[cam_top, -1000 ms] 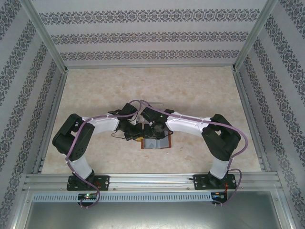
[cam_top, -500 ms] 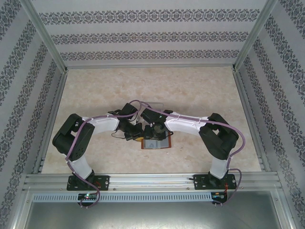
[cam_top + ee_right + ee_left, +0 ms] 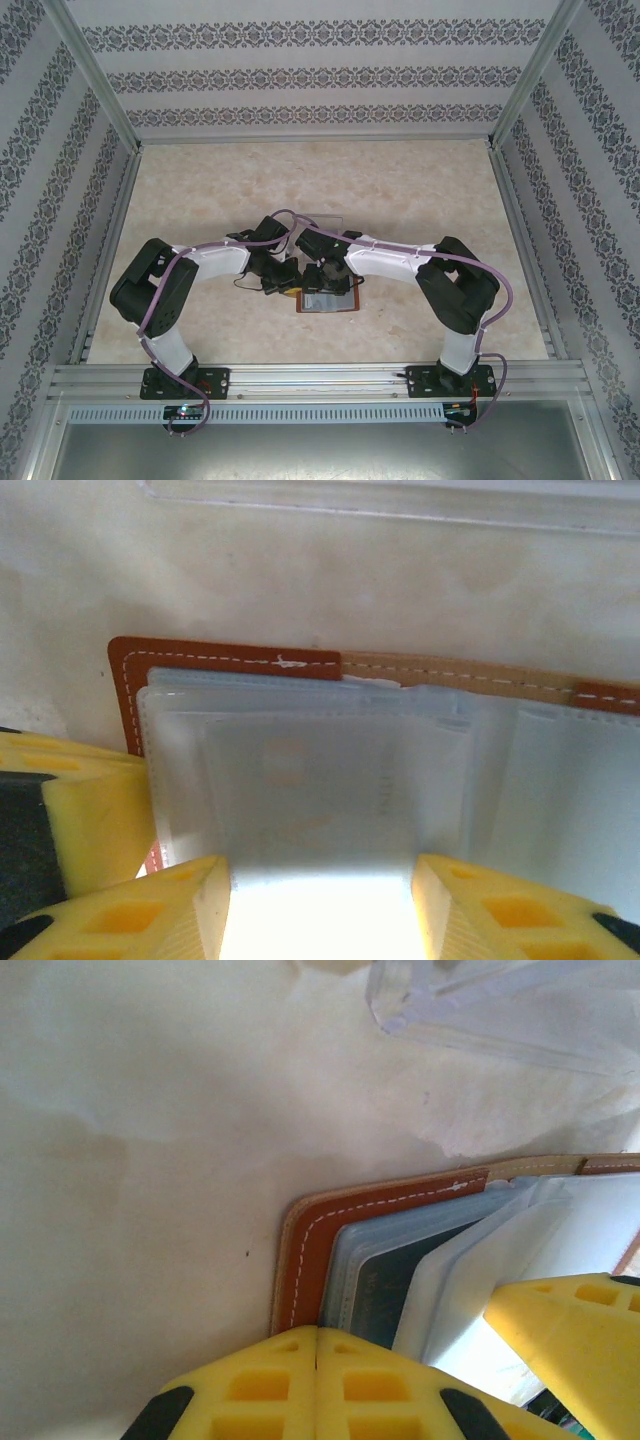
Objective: Take the credit cards out of the card holder
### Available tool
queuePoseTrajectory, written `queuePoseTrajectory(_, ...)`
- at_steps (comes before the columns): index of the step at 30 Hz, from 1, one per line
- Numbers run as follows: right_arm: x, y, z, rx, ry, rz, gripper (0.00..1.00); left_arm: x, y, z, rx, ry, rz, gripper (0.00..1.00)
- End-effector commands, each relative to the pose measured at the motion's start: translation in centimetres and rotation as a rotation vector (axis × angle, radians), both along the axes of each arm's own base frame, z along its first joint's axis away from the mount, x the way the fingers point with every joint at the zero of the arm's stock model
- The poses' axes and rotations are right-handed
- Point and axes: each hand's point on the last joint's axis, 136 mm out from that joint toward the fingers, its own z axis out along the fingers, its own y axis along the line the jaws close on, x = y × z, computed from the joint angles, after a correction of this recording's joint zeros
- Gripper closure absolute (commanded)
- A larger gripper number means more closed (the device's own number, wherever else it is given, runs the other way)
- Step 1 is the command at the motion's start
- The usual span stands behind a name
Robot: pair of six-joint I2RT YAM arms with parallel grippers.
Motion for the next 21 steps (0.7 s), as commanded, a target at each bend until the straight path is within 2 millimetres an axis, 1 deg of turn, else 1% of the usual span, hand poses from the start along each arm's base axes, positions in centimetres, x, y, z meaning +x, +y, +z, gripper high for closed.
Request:
queuePoseTrajectory(1, -1.22, -1.23, -1.47, -0.073, 0.034, 0.013, 0.46, -1.19, 0.31, -0.1, 0.029, 0.02, -0.018, 0.95)
queuePoseTrajectory(5, -1.22, -1.33, -1.5, -0.081, 0.037, 0.017, 0.4, -1.21, 0.32, -0.11, 0.029, 0.021, -0.019, 0.94)
queuePoseTrajectory(9, -1.2, -1.36, -1.46, -0.085, 0.034, 0.019, 0.38, -1.25, 0.33, -0.06, 0.028, 0.019, -0.02, 0.94)
queuePoseTrajectory(21, -1.08, -1.98, -1.2, -0.111, 0.02, 0.012, 0.42, -1.28, 0.27, -0.23, 0.027, 0.025, -0.018, 0.94)
